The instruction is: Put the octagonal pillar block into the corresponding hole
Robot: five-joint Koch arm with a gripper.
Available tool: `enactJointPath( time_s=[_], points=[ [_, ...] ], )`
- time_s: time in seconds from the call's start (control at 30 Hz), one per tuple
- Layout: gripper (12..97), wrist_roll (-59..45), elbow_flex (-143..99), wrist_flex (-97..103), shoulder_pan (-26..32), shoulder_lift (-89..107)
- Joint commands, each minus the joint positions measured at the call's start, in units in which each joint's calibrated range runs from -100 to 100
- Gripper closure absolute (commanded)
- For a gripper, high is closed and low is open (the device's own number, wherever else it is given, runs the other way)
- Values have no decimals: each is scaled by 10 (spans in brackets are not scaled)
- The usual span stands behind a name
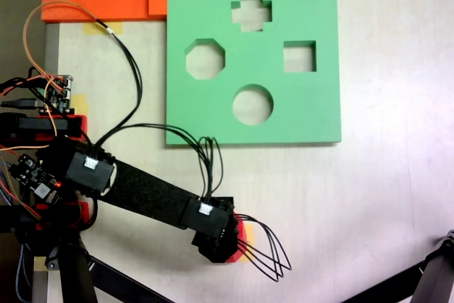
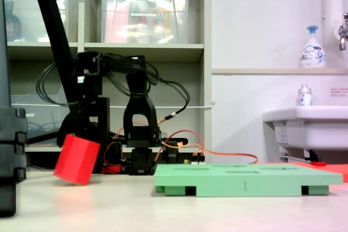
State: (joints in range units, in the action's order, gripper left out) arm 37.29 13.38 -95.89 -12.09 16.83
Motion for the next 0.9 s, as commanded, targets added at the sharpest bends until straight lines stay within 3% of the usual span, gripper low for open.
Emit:
enactJointPath(
  time_s=[0.0,0.3,0.5,0.87],
  points=[
    [697,6,12,-41,8,75],
    [697,77,11,-41,54,245],
    [695,146,14,-41,117,312],
    [695,256,59,-41,253,237]
  ],
)
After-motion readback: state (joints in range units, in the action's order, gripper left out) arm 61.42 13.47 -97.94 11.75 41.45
